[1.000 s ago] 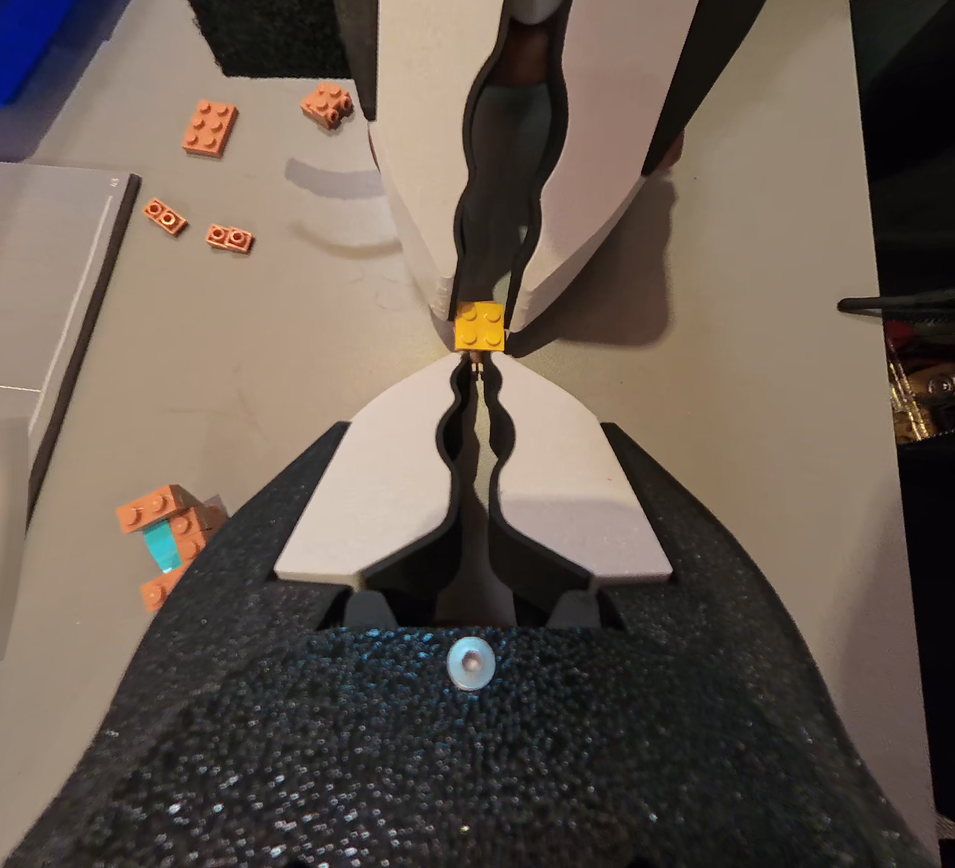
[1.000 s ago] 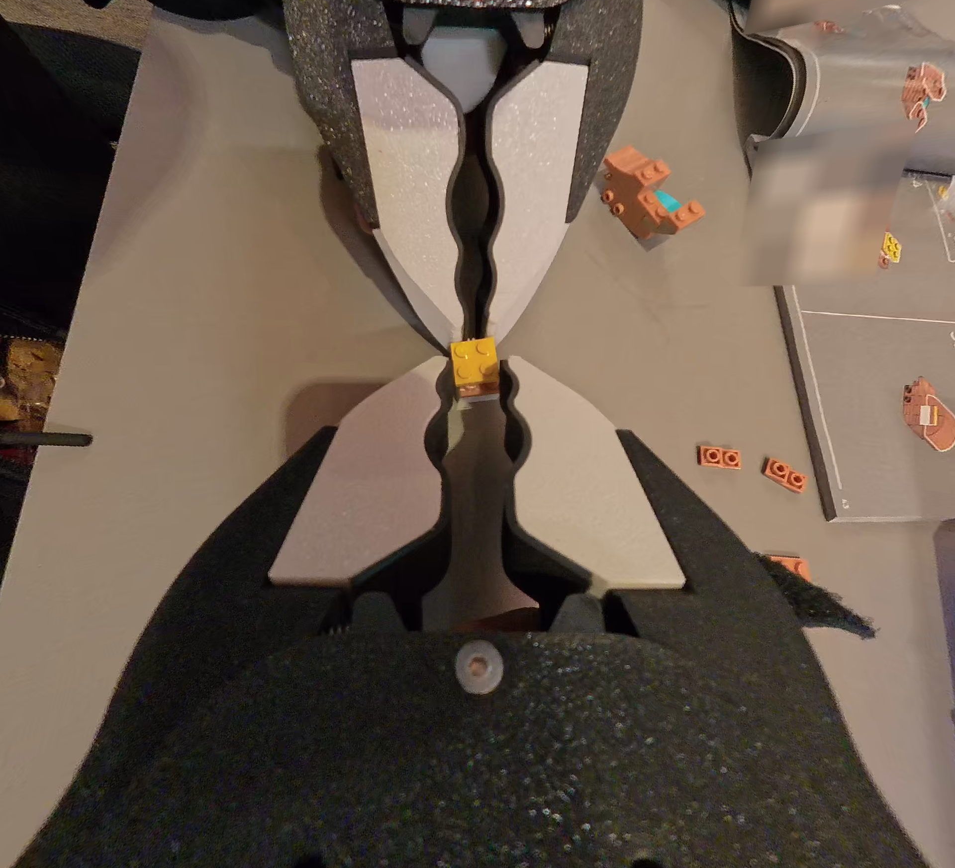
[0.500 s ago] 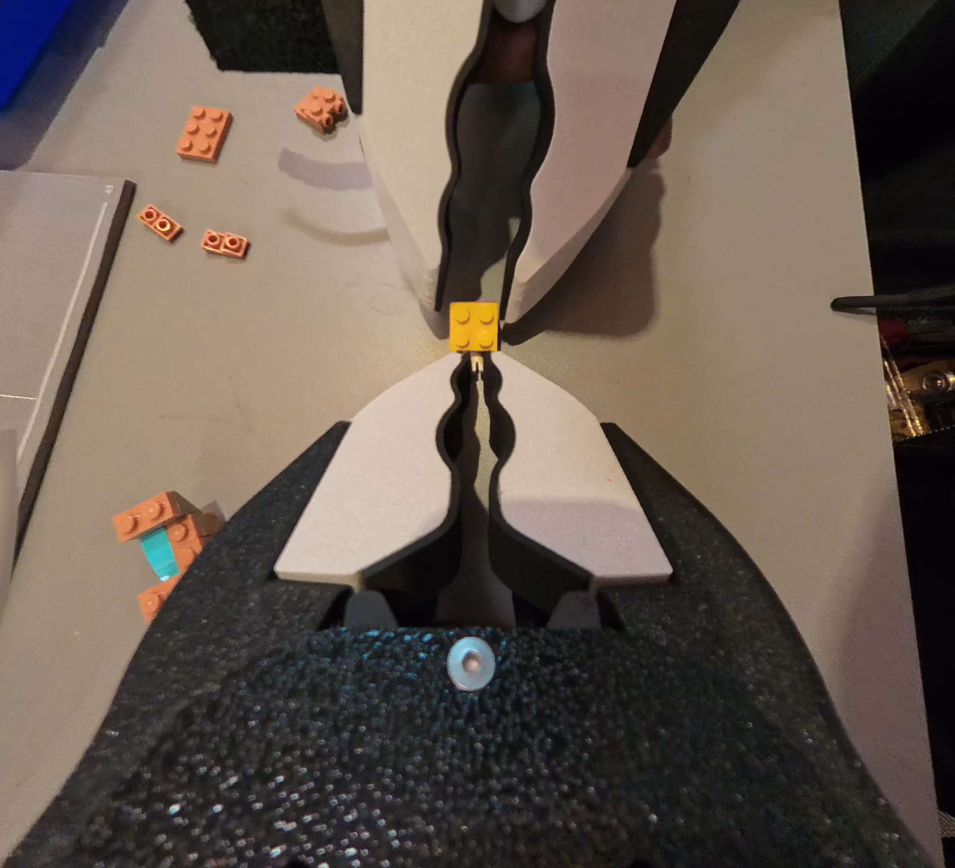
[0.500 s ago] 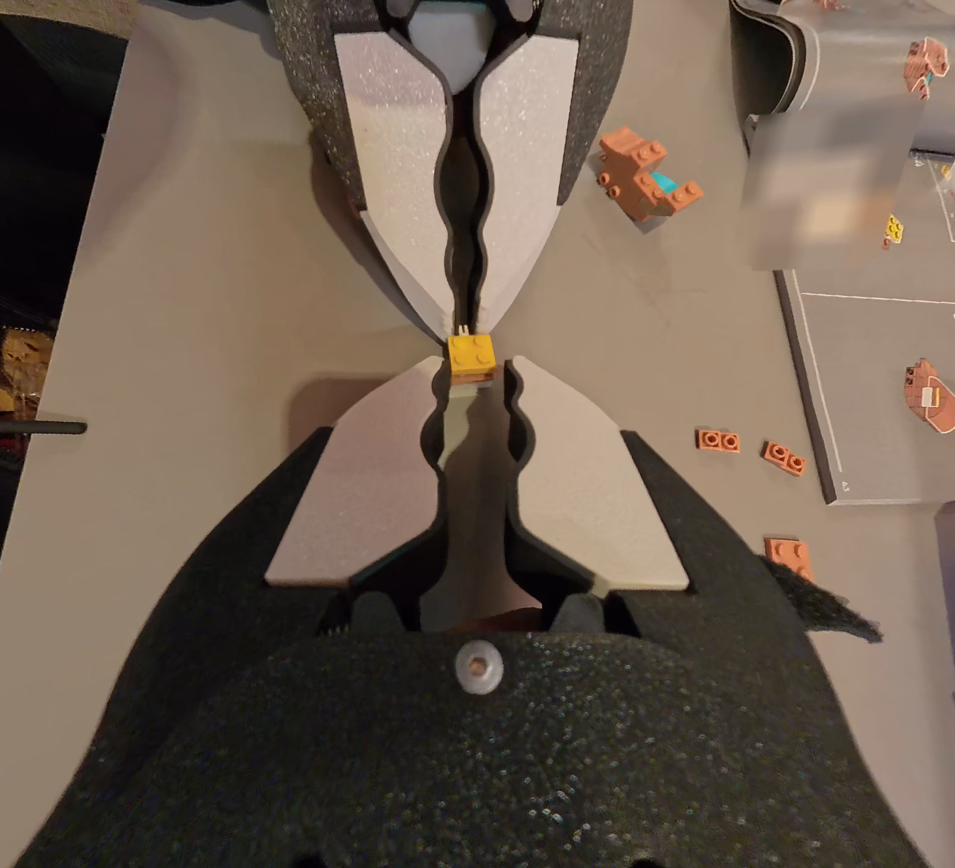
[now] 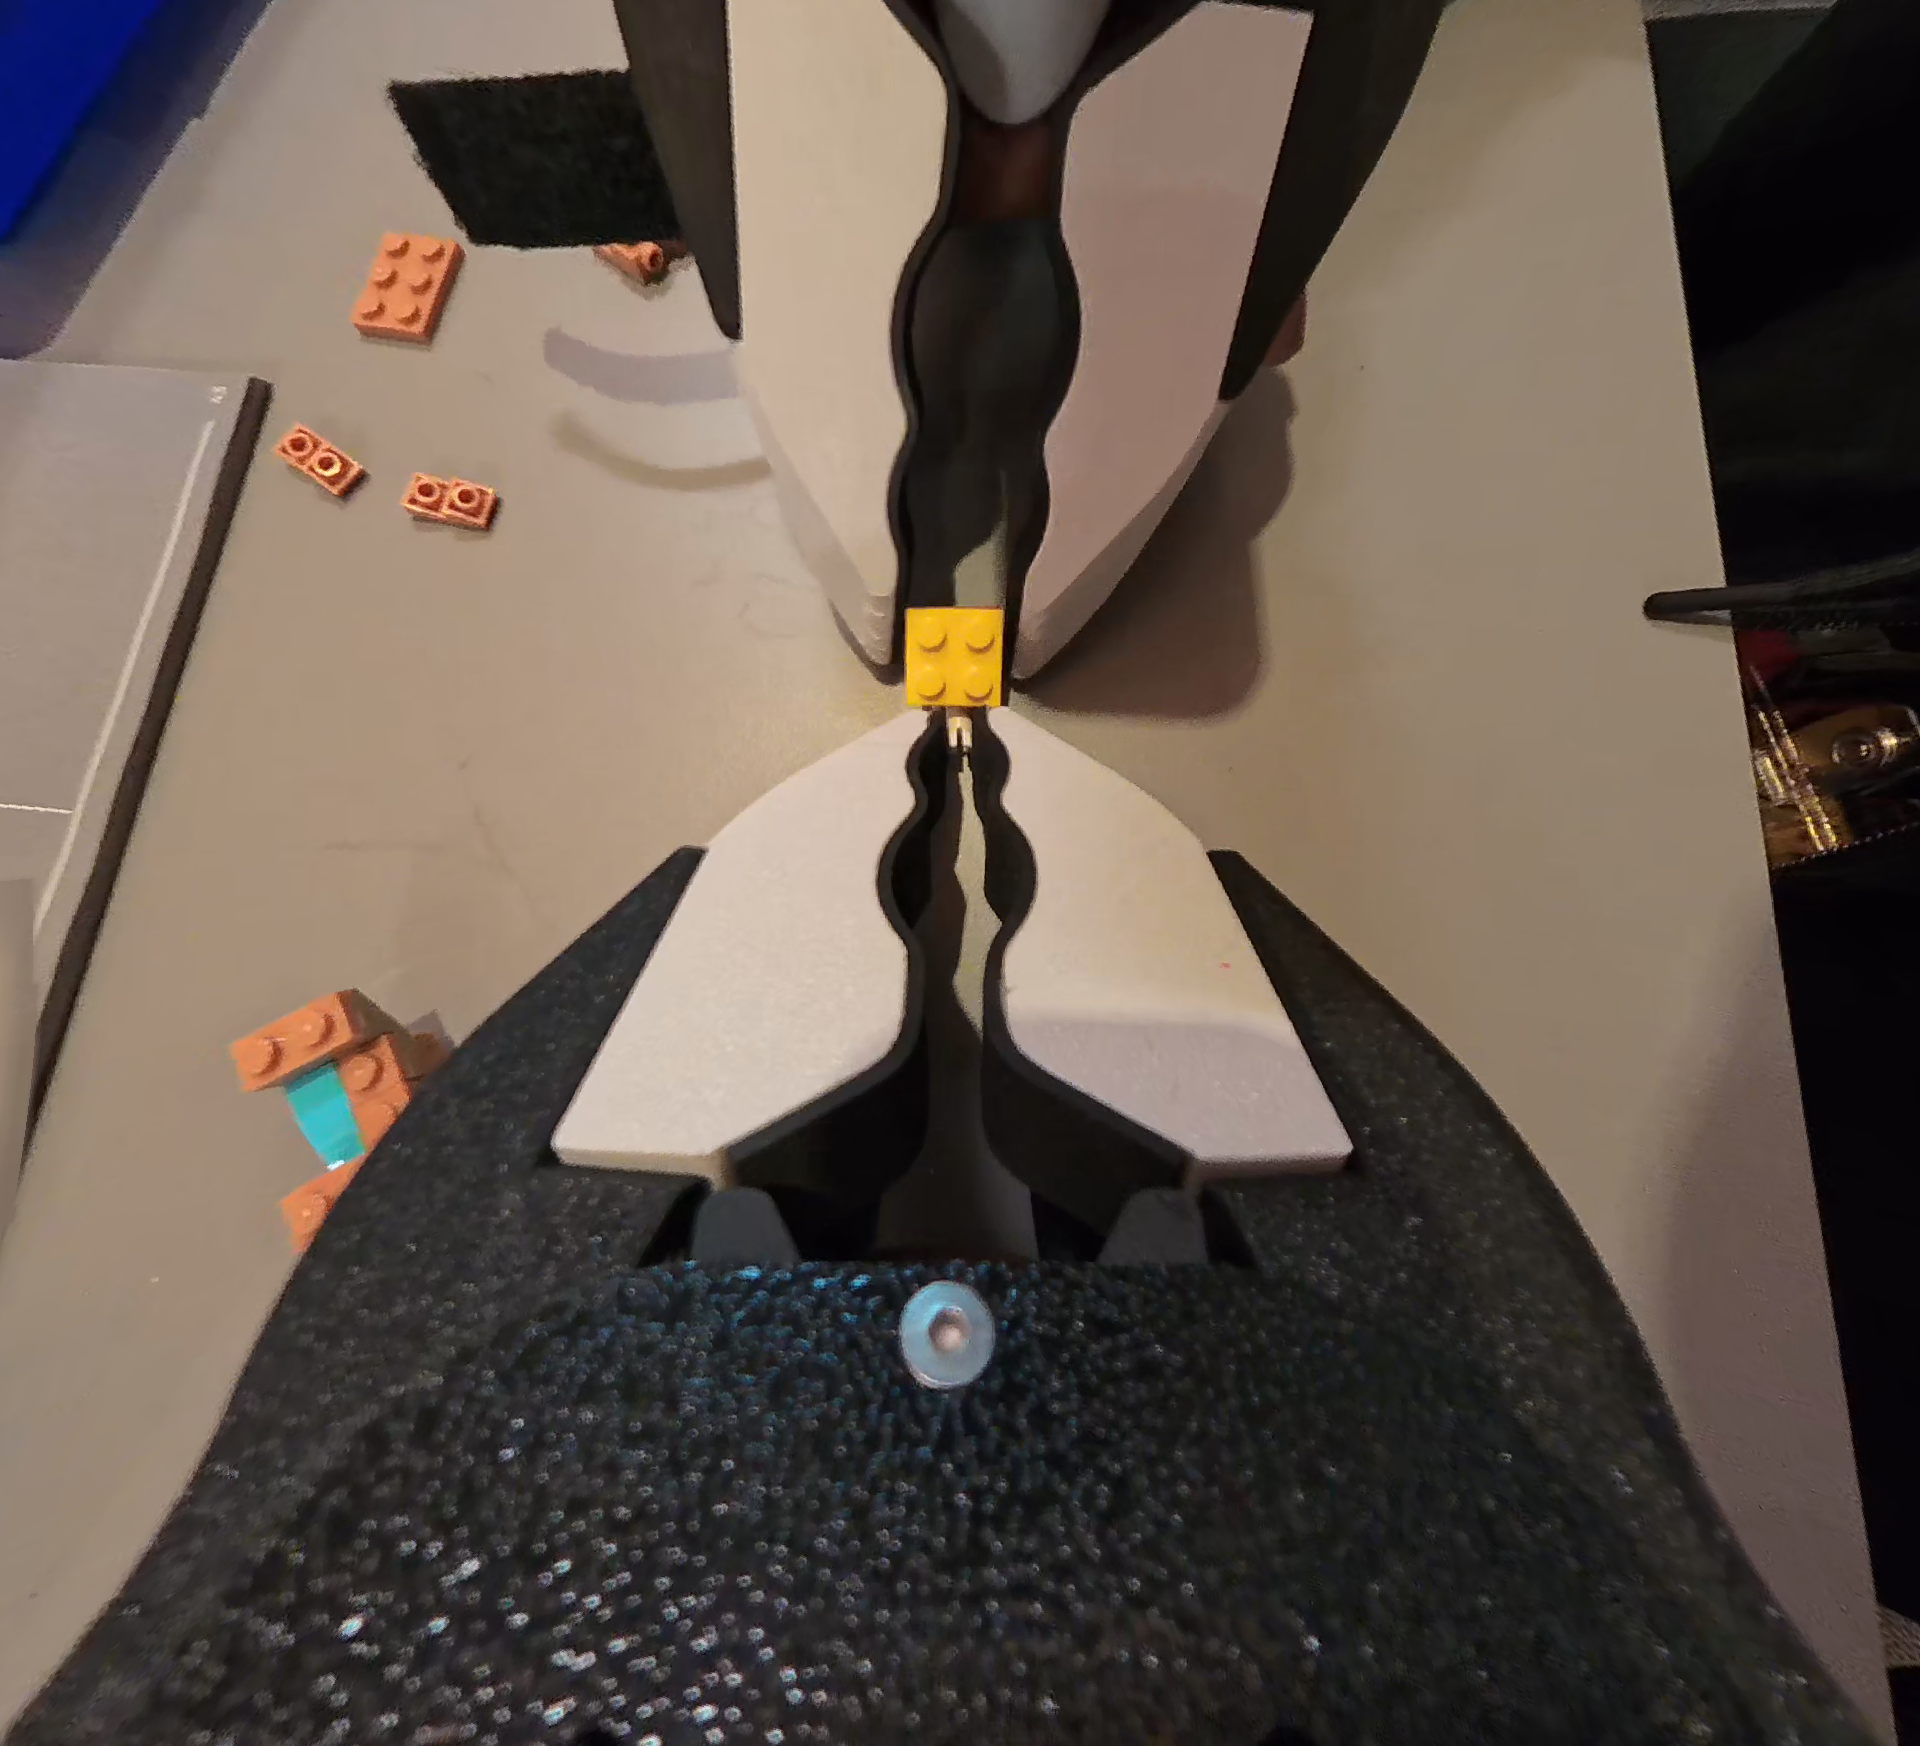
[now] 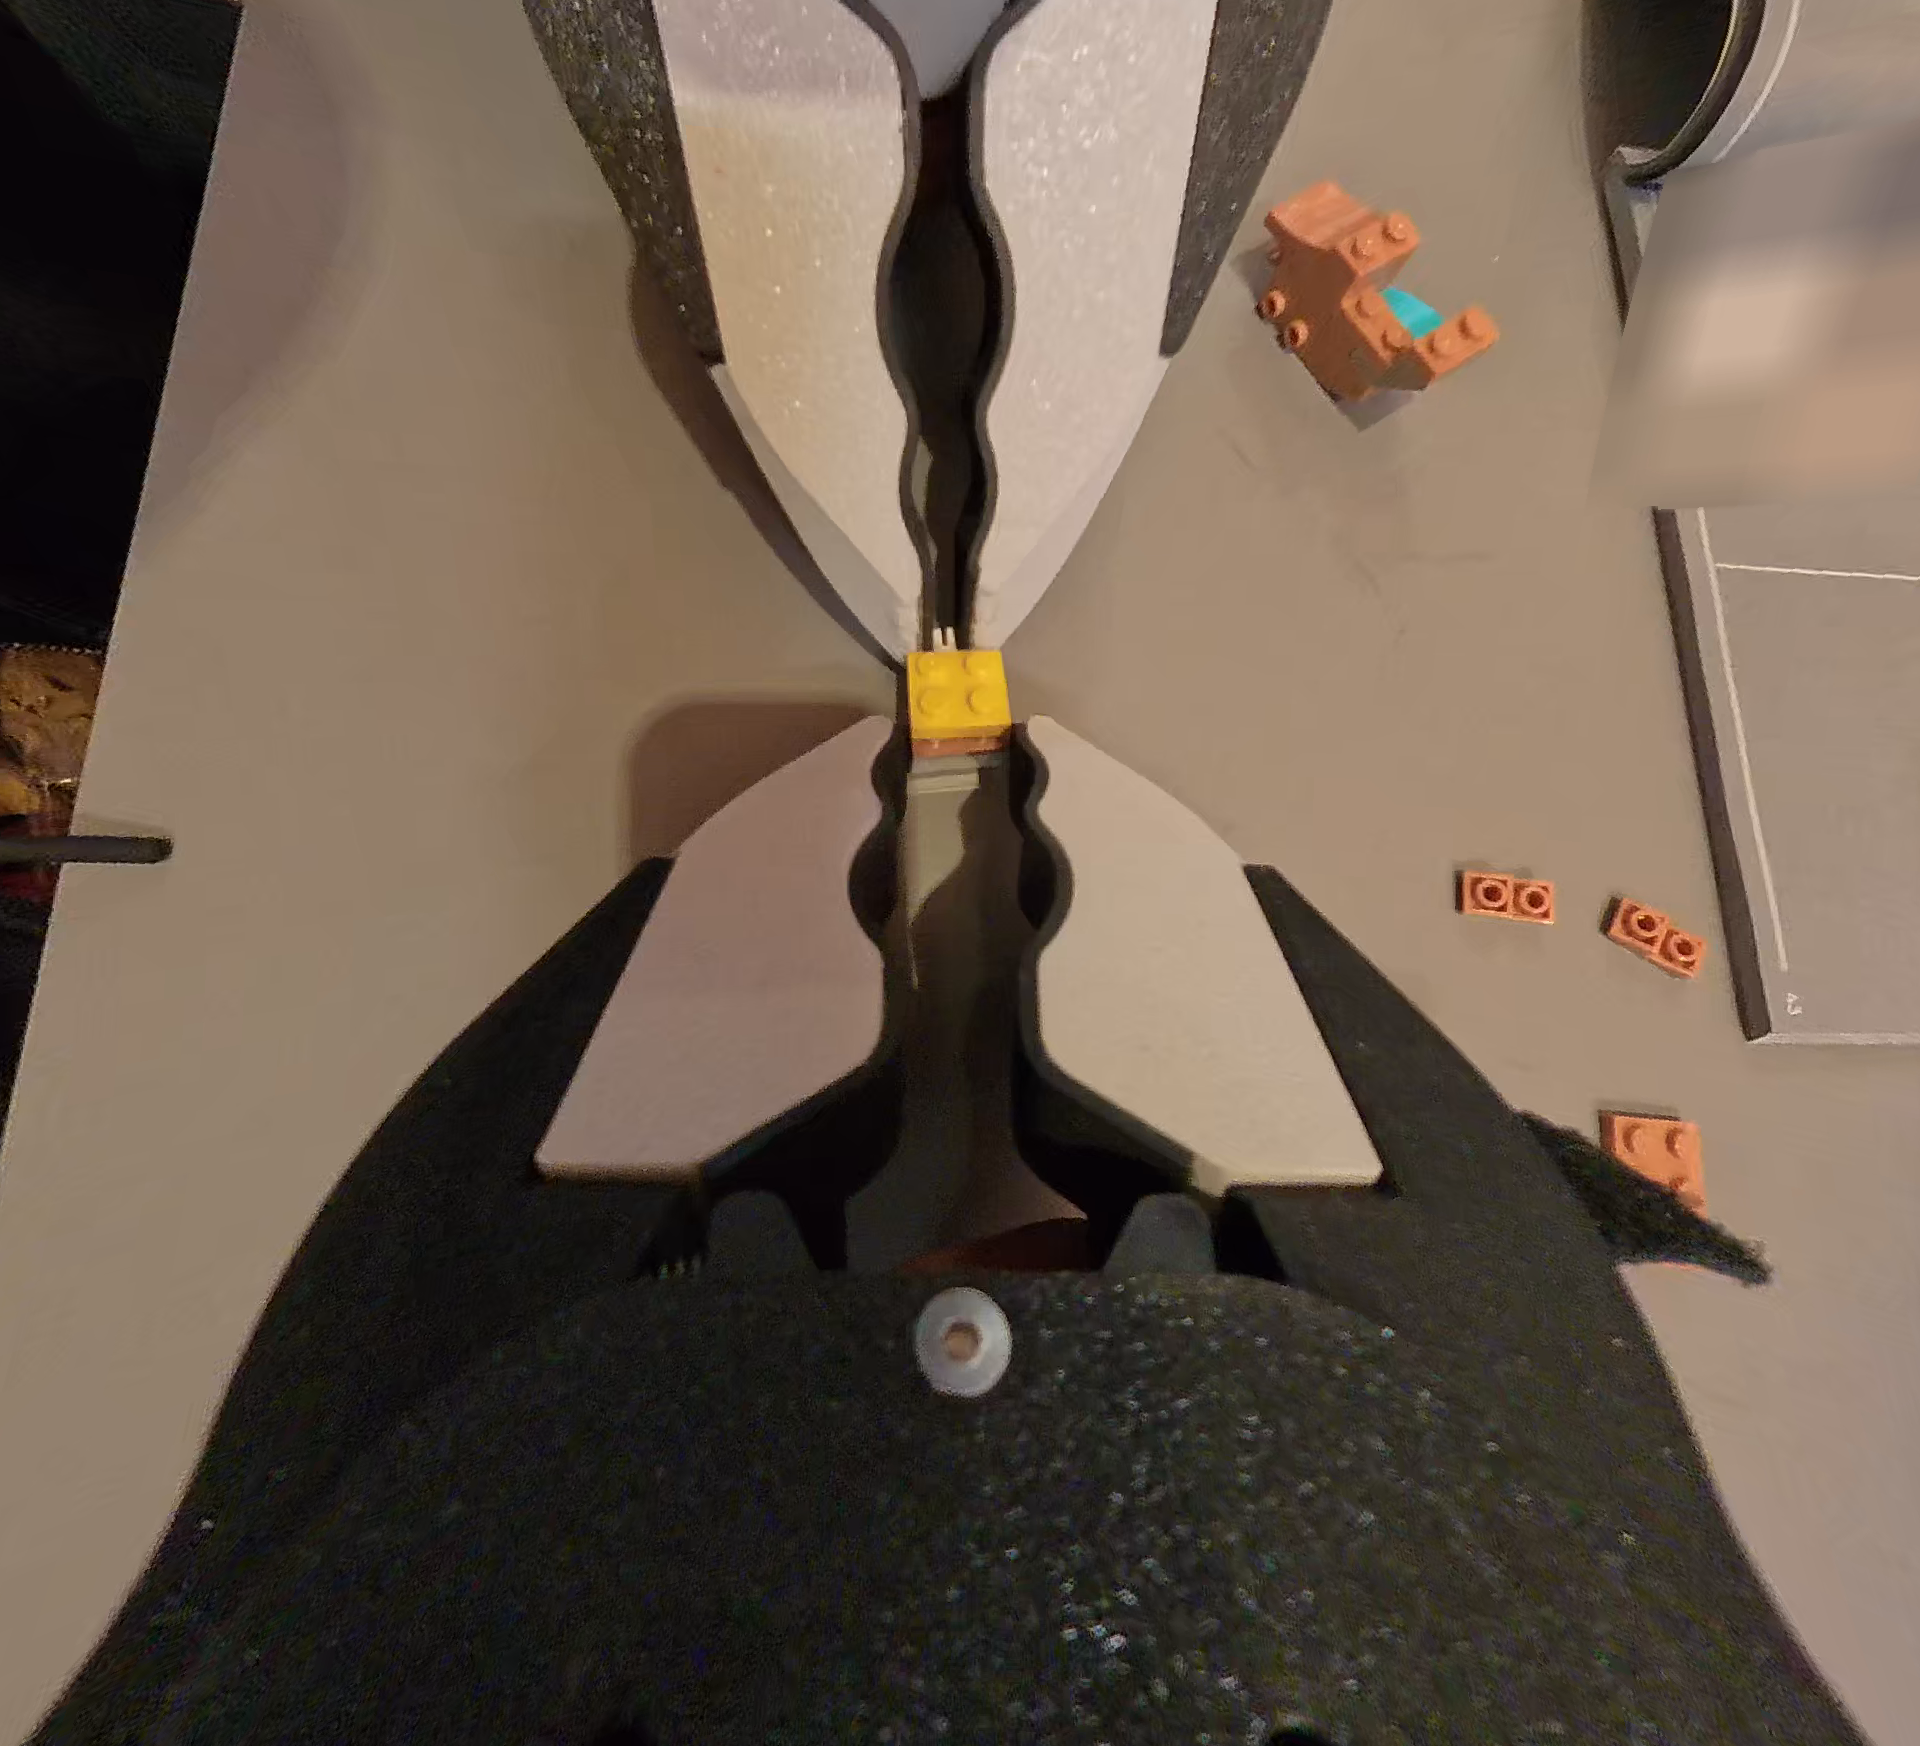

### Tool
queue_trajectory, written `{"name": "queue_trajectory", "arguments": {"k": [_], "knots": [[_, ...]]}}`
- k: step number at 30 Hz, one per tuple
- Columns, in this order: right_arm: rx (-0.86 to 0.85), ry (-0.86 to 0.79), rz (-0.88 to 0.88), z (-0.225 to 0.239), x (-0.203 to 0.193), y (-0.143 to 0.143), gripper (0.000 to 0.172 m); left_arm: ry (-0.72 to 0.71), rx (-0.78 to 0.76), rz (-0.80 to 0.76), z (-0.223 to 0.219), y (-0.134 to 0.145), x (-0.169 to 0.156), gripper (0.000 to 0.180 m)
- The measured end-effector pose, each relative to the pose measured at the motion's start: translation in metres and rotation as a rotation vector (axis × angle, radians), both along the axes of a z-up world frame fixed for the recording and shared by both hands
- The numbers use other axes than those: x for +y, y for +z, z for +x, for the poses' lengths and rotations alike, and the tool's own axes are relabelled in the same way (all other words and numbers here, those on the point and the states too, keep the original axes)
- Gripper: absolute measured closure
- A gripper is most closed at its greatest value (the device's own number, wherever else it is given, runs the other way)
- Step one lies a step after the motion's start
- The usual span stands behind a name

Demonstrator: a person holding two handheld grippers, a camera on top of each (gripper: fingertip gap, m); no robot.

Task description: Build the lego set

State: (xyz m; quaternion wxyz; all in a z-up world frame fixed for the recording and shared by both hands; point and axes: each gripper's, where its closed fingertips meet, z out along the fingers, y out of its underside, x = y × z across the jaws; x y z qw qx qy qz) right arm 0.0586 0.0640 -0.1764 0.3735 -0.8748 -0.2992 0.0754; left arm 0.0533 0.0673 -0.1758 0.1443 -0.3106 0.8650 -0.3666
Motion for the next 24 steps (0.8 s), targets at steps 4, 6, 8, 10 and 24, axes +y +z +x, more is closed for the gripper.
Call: {"name": "queue_trajectory", "arguments": {"k": [4,6,8,10,24], "knots": [[-0.003,0.003,0.020,-0.001,0.001,0.002,0.154,-0.002,-0.001,0.004,-0.001,0.002,0.001,0.176],[0.000,0.002,0.032,-0.001,0.002,0.003,0.154,-0.001,-0.002,0.012,-0.001,0.003,0.001,0.176],[0.010,0.000,0.048,-0.001,0.002,0.005,0.154,0.000,-0.003,0.022,-0.001,0.005,0.002,0.176],[0.026,-0.008,0.066,-0.001,0.003,0.008,0.154,0.002,-0.008,0.030,-0.001,0.009,0.003,0.176],[0.116,-0.049,0.145,0.001,0.006,0.027,0.155,0.048,-0.052,0.029,0.001,0.026,0.007,0.174]]}}
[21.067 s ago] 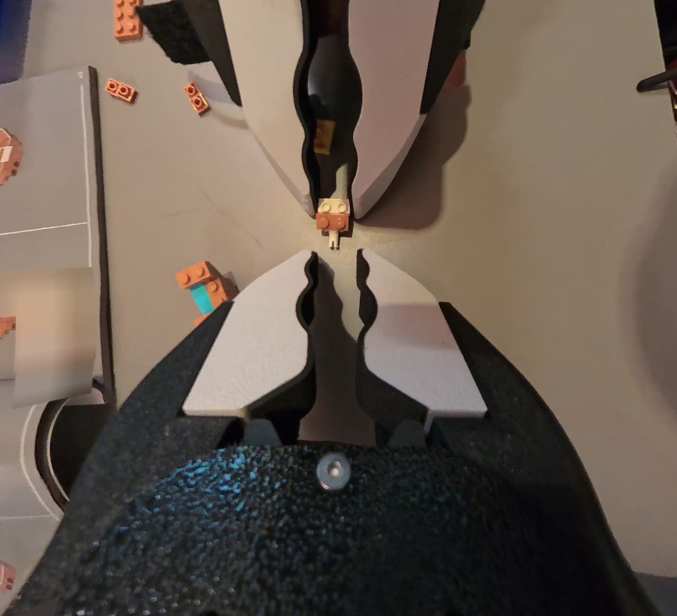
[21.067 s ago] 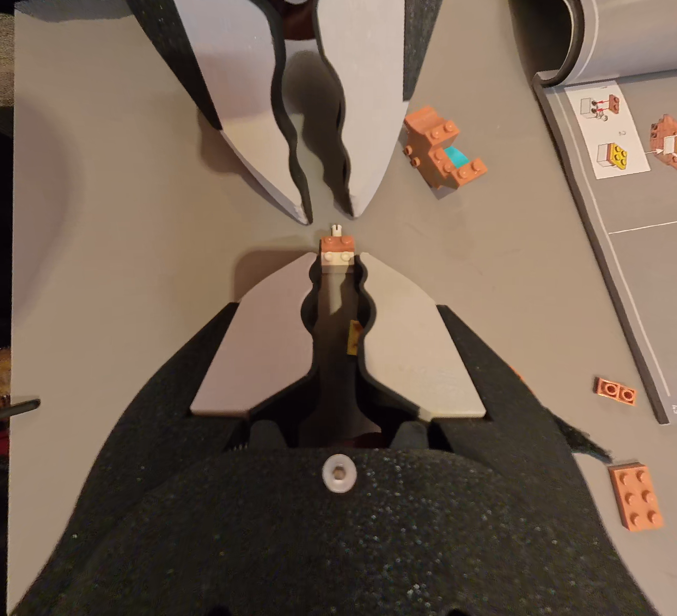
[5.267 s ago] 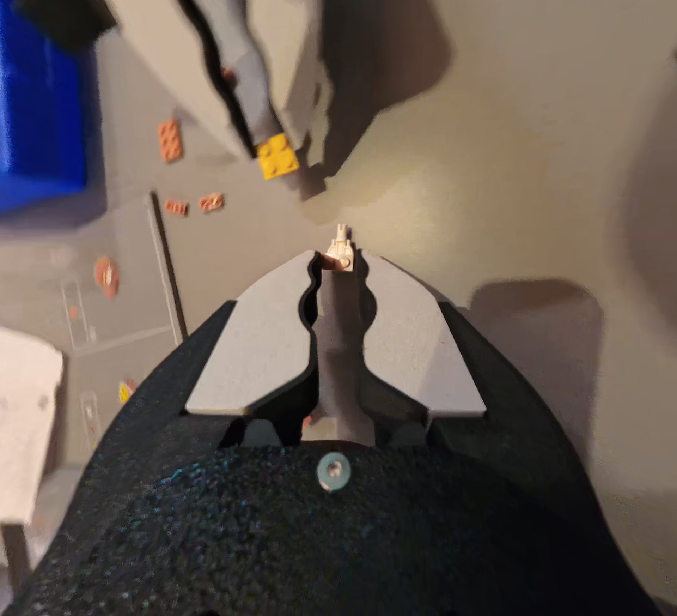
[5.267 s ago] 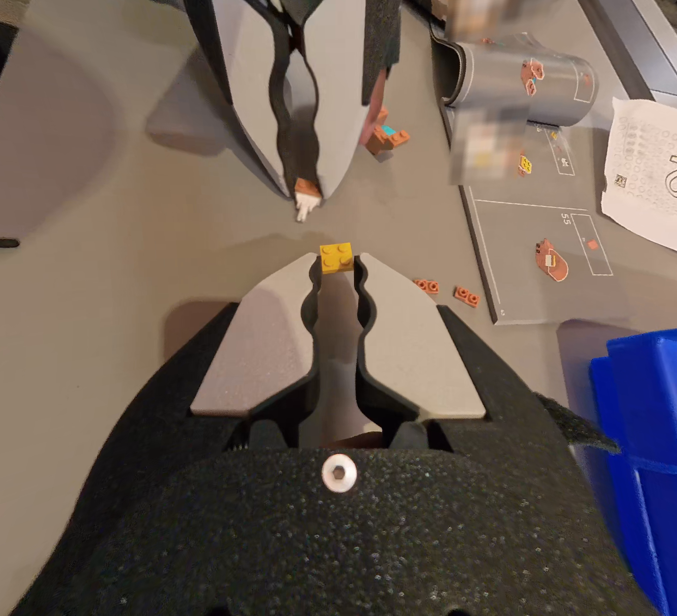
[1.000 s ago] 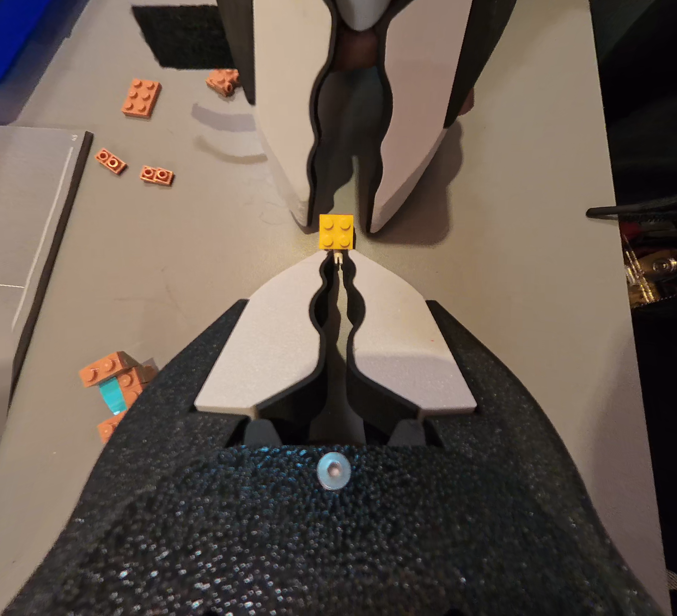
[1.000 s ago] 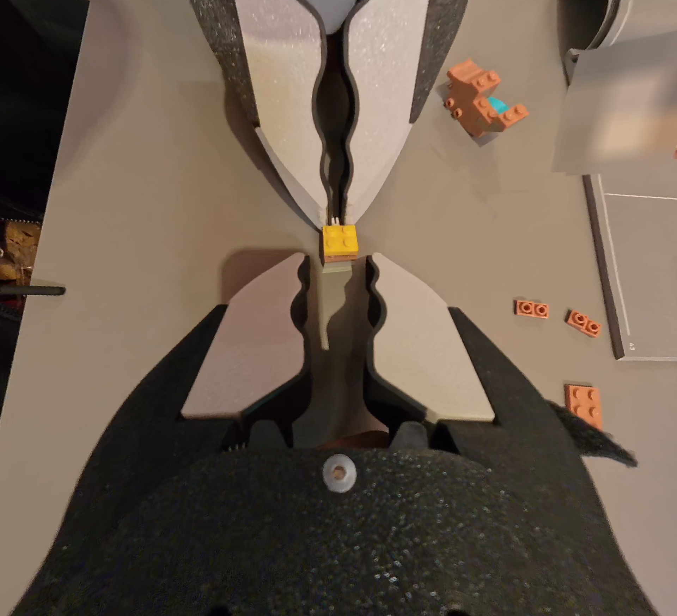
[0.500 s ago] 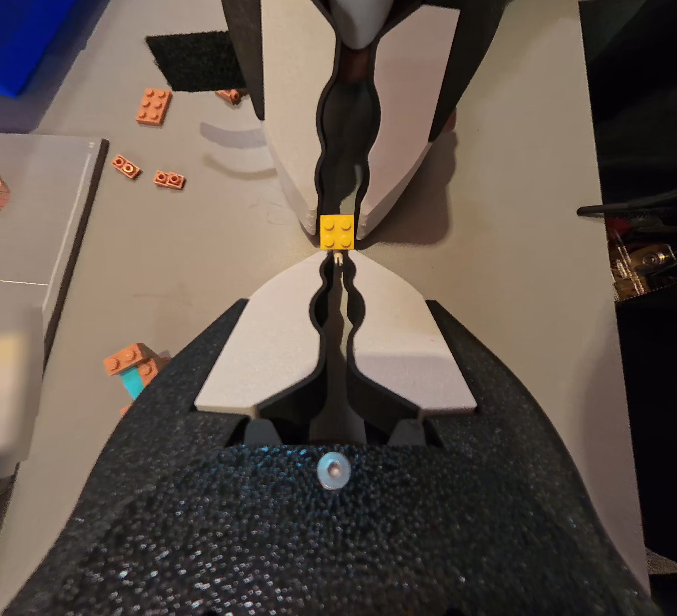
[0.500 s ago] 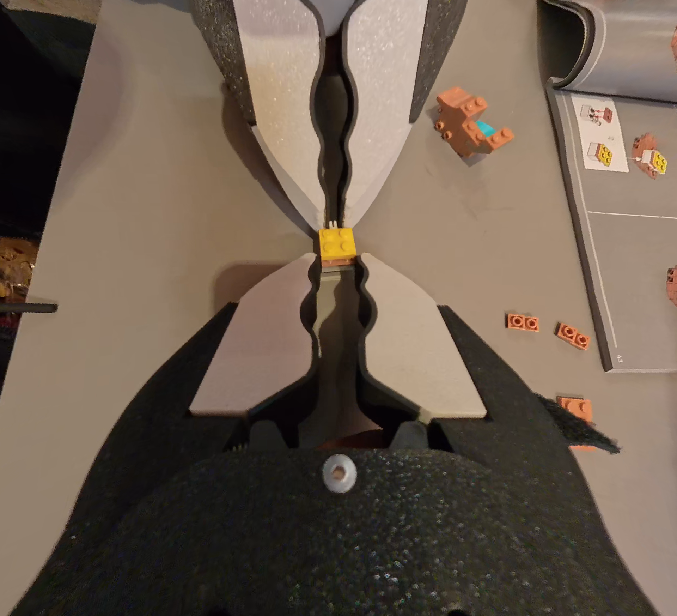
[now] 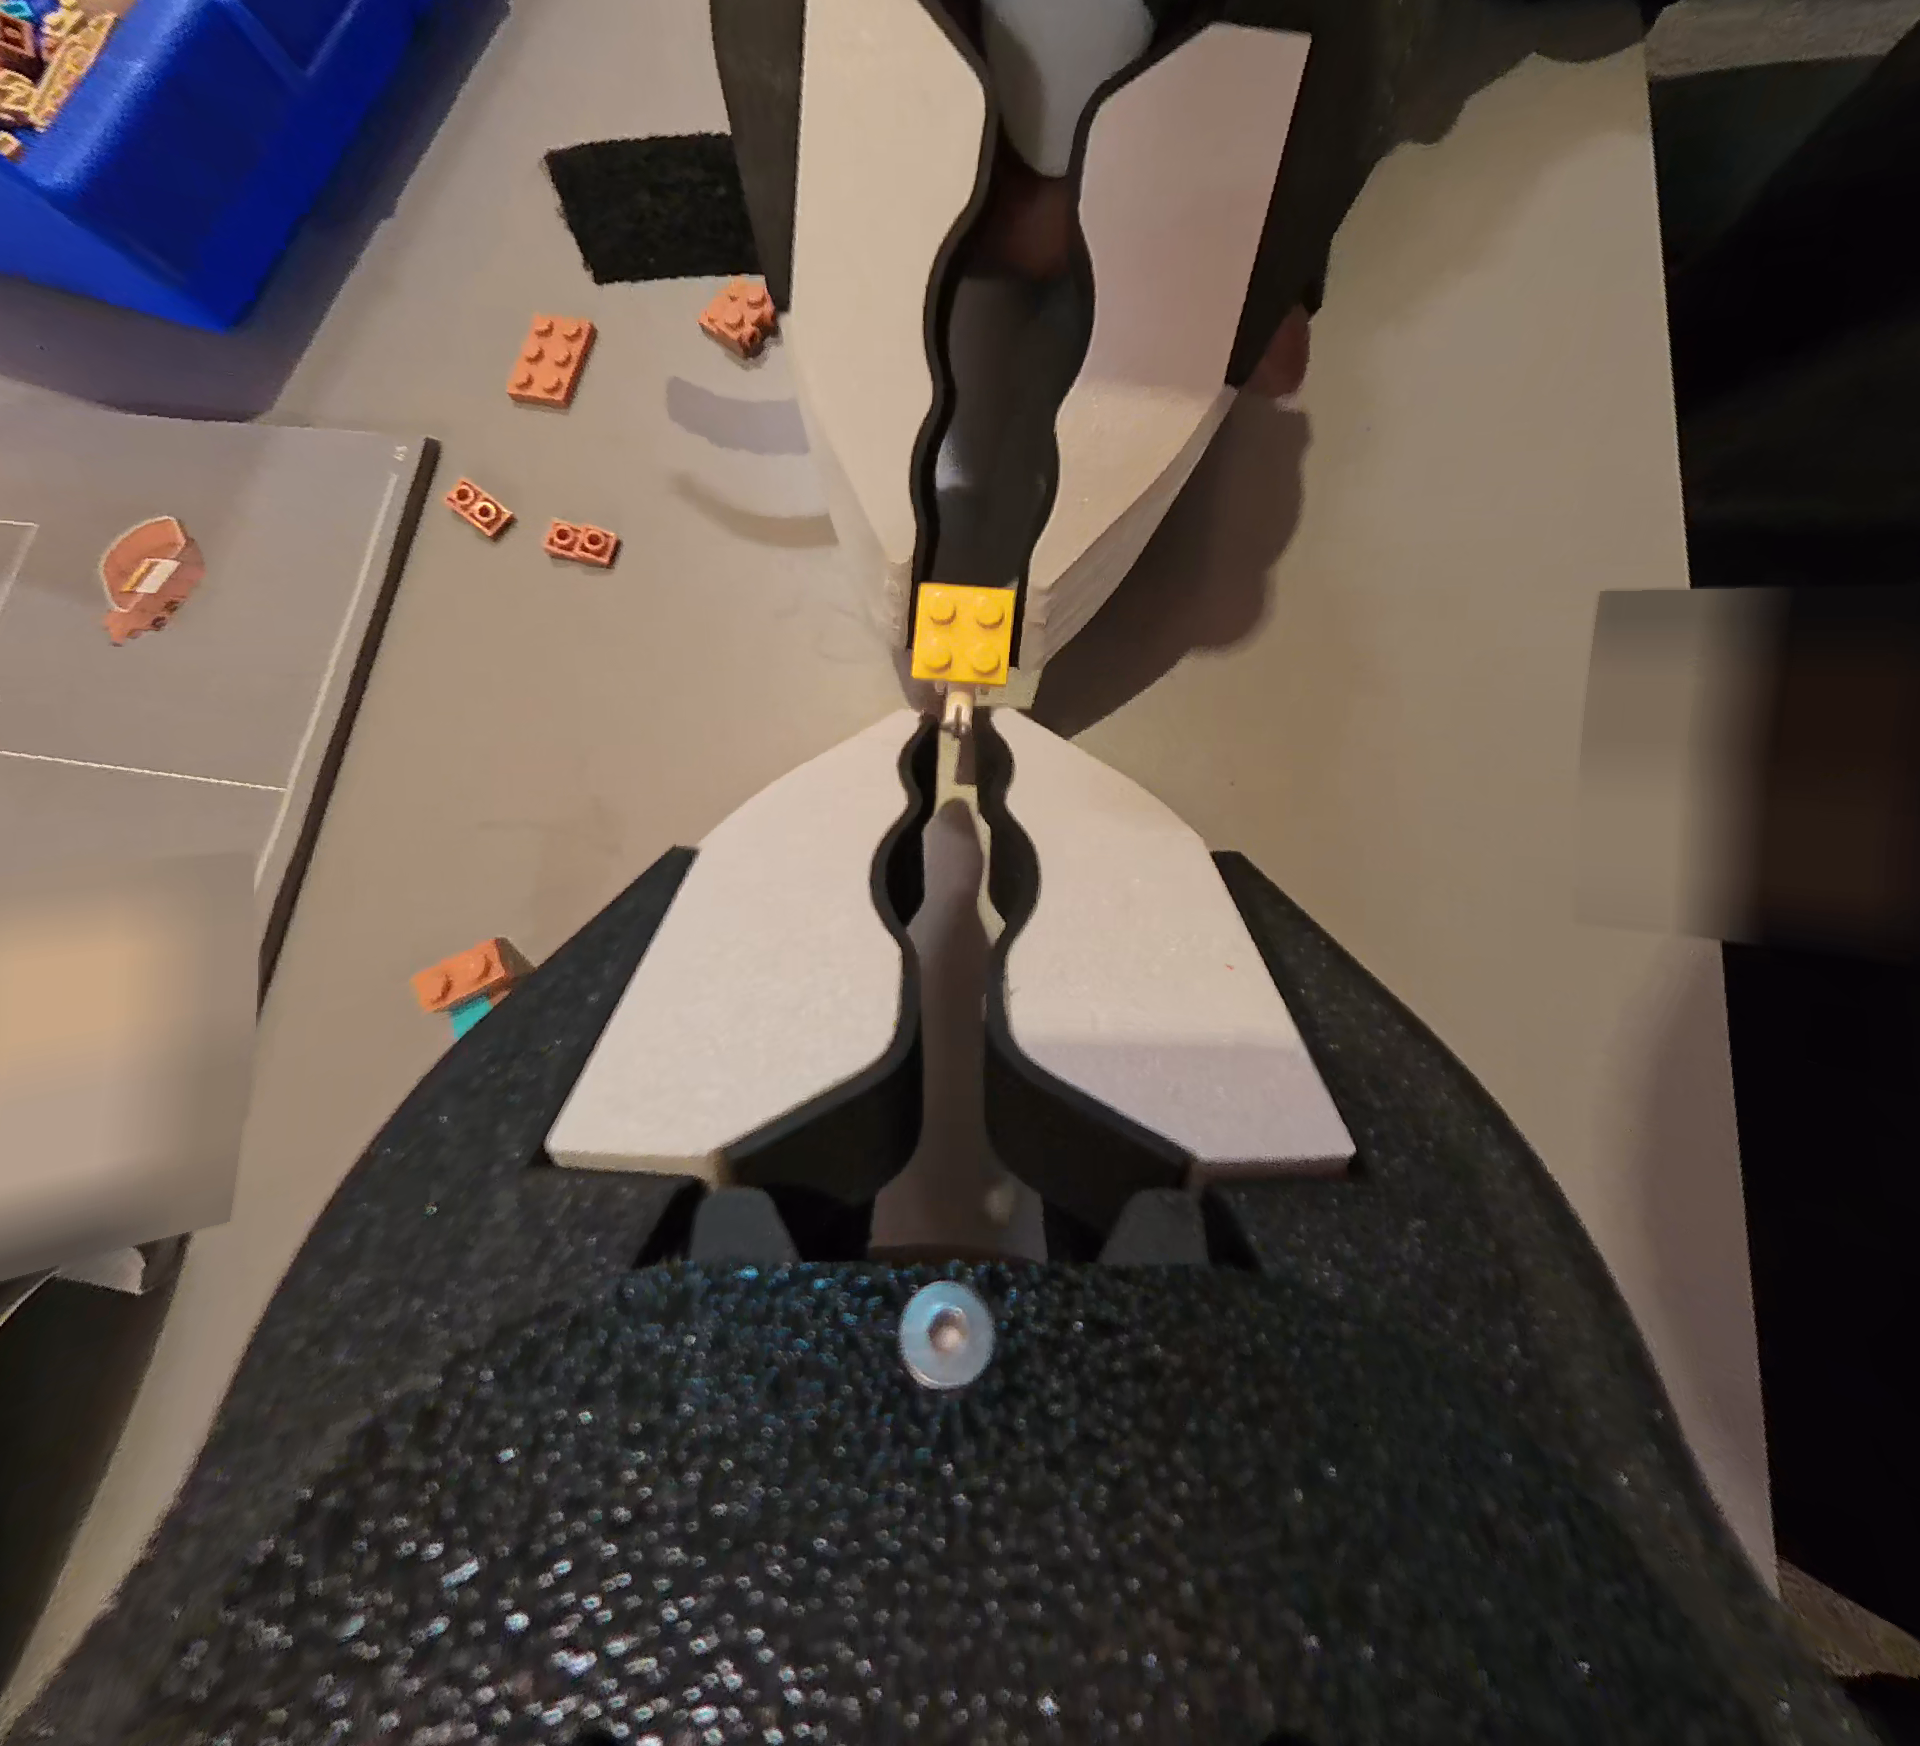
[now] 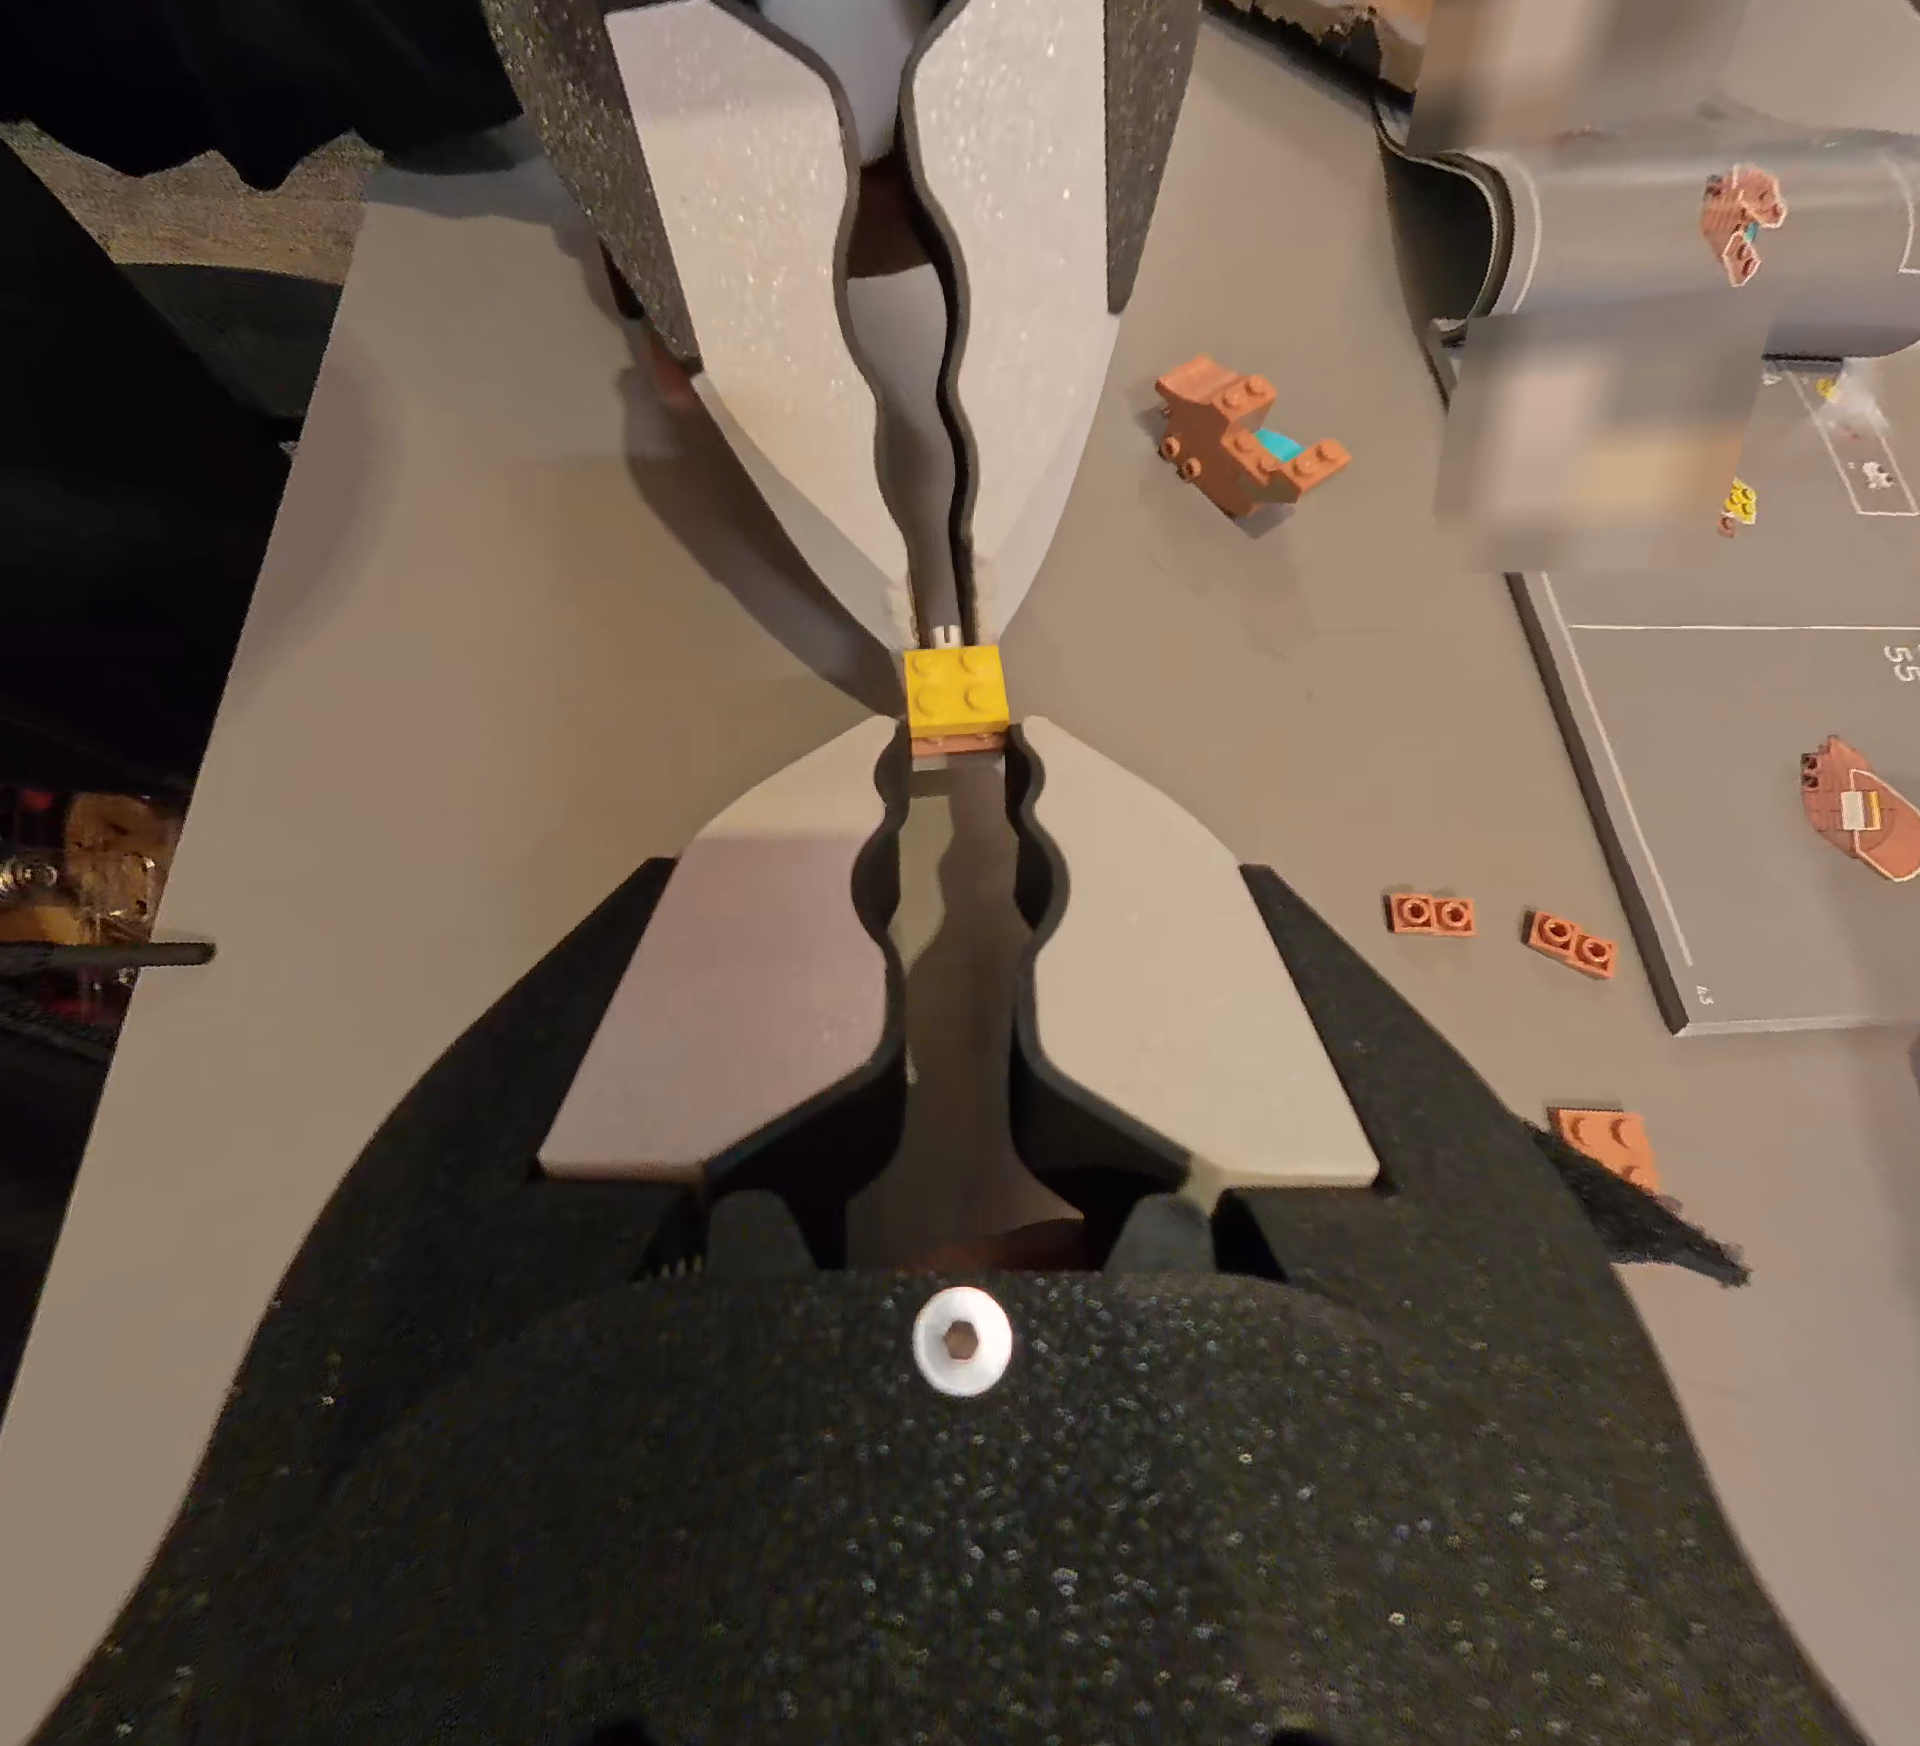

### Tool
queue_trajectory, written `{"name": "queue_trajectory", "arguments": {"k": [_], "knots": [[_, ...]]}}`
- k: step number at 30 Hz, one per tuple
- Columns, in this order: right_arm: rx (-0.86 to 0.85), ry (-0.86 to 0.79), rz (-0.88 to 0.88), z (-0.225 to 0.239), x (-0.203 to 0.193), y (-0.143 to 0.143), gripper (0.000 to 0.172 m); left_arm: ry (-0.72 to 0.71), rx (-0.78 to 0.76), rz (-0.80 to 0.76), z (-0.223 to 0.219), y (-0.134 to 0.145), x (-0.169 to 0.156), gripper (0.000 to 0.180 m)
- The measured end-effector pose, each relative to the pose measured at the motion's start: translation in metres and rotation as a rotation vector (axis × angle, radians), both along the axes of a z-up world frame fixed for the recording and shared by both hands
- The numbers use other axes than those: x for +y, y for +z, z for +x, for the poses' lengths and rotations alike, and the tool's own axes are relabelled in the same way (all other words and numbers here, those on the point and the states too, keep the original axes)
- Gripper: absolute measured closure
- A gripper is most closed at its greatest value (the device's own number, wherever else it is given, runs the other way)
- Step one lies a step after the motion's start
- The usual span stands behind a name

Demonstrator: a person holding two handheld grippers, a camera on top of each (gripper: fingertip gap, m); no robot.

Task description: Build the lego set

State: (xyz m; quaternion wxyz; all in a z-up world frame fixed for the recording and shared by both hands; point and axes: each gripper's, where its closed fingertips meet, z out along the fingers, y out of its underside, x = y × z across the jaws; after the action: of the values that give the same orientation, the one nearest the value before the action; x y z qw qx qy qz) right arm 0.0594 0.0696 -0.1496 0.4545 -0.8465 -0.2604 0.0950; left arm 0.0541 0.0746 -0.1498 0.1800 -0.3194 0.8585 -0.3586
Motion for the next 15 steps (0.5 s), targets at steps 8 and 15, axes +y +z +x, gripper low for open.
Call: {"name": "queue_trajectory", "arguments": {"k": [8,15], "knots": [[0.035,0.008,0.028,-0.002,0.000,0.009,0.155,-0.003,-0.049,-0.110,0.000,0.008,-0.002,0.174],[0.049,0.008,0.042,-0.002,0.000,0.013,0.155,-0.015,-0.085,-0.177,0.001,0.014,-0.005,0.175]]}}
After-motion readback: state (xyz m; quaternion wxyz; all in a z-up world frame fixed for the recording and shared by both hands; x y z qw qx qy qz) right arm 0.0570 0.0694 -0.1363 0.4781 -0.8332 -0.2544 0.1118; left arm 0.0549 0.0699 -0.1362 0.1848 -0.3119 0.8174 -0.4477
